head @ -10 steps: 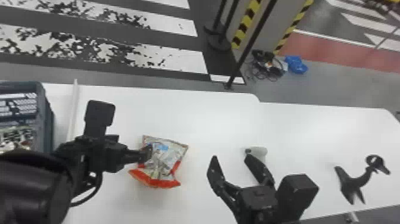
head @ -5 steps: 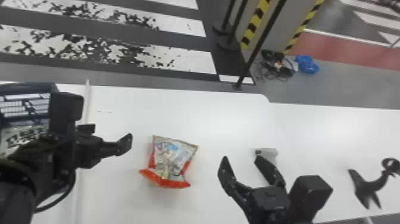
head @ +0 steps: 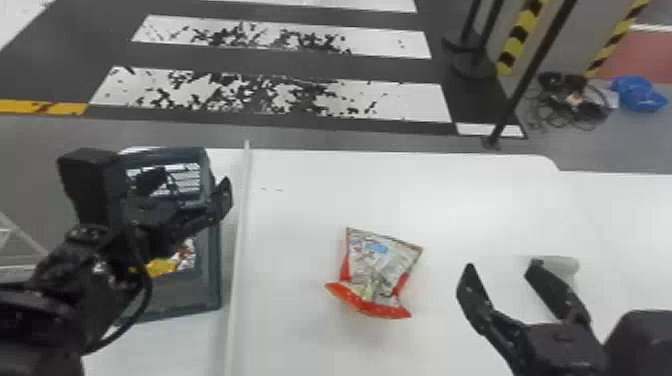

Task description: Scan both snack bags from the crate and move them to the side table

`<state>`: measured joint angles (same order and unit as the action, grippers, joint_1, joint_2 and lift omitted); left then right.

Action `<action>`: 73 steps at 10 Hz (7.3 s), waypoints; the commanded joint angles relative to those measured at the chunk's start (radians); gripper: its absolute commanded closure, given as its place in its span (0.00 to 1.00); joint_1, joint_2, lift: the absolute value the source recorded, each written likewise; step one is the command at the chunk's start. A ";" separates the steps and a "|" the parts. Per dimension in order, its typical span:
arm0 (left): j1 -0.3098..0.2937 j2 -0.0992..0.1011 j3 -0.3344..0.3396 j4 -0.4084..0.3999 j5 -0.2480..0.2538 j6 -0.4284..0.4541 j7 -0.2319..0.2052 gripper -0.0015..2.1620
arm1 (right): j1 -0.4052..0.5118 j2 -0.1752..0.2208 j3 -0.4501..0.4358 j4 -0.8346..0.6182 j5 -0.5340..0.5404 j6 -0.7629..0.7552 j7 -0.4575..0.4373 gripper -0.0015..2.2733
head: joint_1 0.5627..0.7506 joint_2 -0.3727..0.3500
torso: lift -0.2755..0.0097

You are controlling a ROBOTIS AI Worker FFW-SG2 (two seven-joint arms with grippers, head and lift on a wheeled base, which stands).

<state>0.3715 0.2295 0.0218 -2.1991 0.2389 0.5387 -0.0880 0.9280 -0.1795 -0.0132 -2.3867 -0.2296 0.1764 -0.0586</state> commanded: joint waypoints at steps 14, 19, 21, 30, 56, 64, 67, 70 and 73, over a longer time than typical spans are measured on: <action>0.389 -0.018 0.273 0.033 0.146 -0.693 -0.188 0.03 | -0.430 0.006 0.121 0.382 -0.048 0.271 0.247 0.99 | 0.70 0.90 | 0.86; 0.402 -0.012 0.248 0.032 0.128 -0.690 -0.194 0.03 | -0.606 0.008 0.170 0.650 -0.027 0.176 0.301 0.99 | 0.70 0.90 | 0.86; 0.403 -0.006 0.248 0.033 0.128 -0.693 -0.202 0.03 | -0.629 0.008 0.176 0.708 -0.001 0.154 0.315 0.99 | 0.70 0.88 | 0.86; 0.383 -0.004 0.230 0.050 0.123 -0.693 -0.202 0.03 | -0.617 -0.009 0.122 0.870 0.073 -0.018 0.473 0.99 | 0.70 0.86 | 0.86; 0.345 -0.003 0.168 0.117 0.092 -0.717 -0.204 0.03 | -0.558 -0.011 0.142 0.925 0.202 -0.260 0.717 0.99 | 0.70 0.92 | 0.86; 0.339 -0.004 0.158 0.125 0.088 -0.720 -0.210 0.03 | -0.541 -0.041 0.041 0.974 0.204 -0.306 0.787 0.99 | 0.70 0.81 | 0.86; 0.334 -0.006 0.150 0.128 0.086 -0.720 -0.210 0.03 | -0.511 -0.066 0.018 0.962 0.199 -0.315 0.838 0.99 | 0.70 0.77 | 0.86; 0.333 -0.006 0.148 0.128 0.086 -0.723 -0.210 0.03 | -0.503 -0.087 0.004 0.952 0.200 -0.315 0.852 0.99 | 0.70 0.75 | 0.86; 0.331 -0.004 0.145 0.140 0.086 -0.742 -0.210 0.03 | -0.483 -0.092 -0.028 0.906 0.184 -0.309 0.870 0.99 | 0.70 0.72 | 0.86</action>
<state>0.7027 0.2255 0.1691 -2.0606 0.3252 -0.1993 -0.2976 0.4396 -0.2714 -0.0366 -1.4697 -0.0407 -0.1352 0.8124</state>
